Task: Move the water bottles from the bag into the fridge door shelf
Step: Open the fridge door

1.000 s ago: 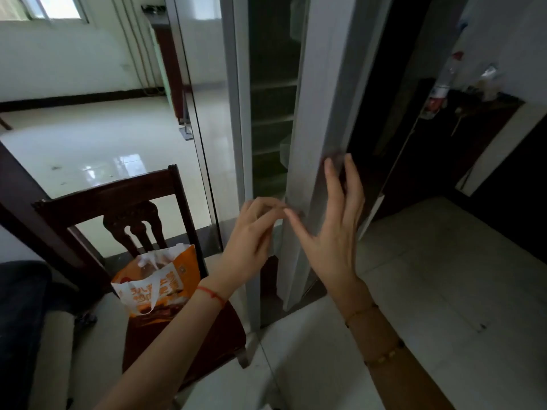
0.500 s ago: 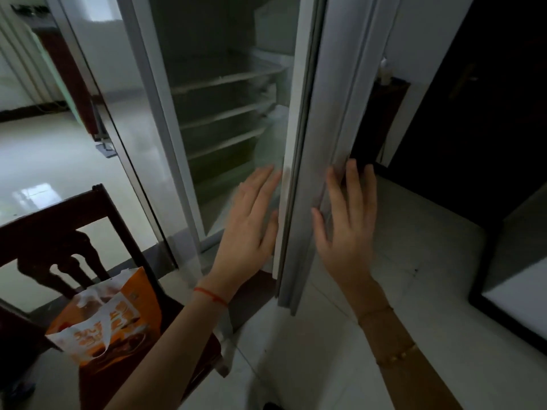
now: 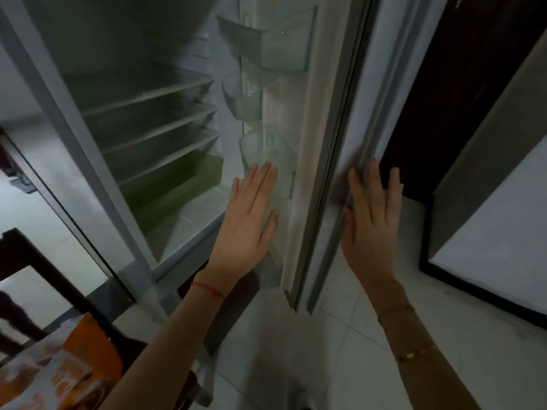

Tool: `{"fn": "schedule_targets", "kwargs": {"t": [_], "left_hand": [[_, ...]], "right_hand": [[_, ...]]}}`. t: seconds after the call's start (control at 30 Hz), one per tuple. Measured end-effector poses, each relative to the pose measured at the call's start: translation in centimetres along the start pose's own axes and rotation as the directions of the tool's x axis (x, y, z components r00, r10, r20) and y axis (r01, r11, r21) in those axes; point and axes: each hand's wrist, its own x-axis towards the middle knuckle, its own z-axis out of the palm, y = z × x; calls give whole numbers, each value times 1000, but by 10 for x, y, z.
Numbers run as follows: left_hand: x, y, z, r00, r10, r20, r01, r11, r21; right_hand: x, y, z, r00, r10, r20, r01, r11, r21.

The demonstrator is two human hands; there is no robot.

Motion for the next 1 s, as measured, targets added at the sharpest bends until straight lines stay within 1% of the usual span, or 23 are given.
{"fn": "schedule_targets", "kwargs": {"t": [0.1, 0.2, 0.37, 0.47, 0.77, 1.0], "left_hand": [[12, 6, 19, 999, 36, 36, -37, 999, 18], [25, 15, 40, 996, 72, 58, -74, 996, 45], [49, 29, 77, 990, 107, 89, -112, 992, 56], [64, 41, 97, 990, 115, 77, -119, 991, 58], [114, 76, 156, 988, 145, 52, -148, 986, 81], [153, 97, 199, 987, 151, 47, -156, 978, 140]], "right_hand": [[3, 24, -3, 999, 39, -7, -40, 999, -36], [7, 47, -5, 996, 85, 19, -84, 995, -44], [16, 87, -5, 989, 140, 47, -140, 990, -20], [23, 111, -2, 985, 164, 57, -164, 986, 4], [44, 190, 12, 981, 174, 89, -179, 983, 47], [62, 252, 34, 972, 165, 169, -183, 978, 100]]}}
